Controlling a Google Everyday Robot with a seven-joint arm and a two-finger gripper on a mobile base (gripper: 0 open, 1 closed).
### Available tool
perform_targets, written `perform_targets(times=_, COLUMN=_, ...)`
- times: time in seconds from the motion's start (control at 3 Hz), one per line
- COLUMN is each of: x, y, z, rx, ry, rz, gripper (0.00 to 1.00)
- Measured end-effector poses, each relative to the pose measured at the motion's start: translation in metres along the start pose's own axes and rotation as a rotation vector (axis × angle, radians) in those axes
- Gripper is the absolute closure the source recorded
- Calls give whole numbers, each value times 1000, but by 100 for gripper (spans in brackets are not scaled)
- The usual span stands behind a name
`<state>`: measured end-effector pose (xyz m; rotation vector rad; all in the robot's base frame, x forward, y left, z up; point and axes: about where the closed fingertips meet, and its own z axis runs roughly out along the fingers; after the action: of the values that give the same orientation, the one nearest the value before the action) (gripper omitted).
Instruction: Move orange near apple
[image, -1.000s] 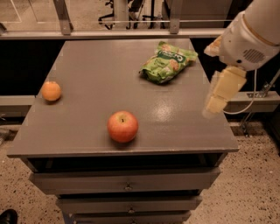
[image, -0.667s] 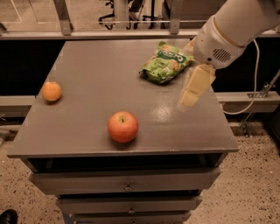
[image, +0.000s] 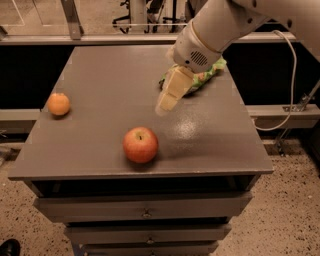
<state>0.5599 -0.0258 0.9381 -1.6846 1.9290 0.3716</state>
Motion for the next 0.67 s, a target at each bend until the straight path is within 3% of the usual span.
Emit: perform_targets(times=0.67, x=-38, y=-4, z=31, rx=-31, ry=-64, rz=-22, gripper=0)
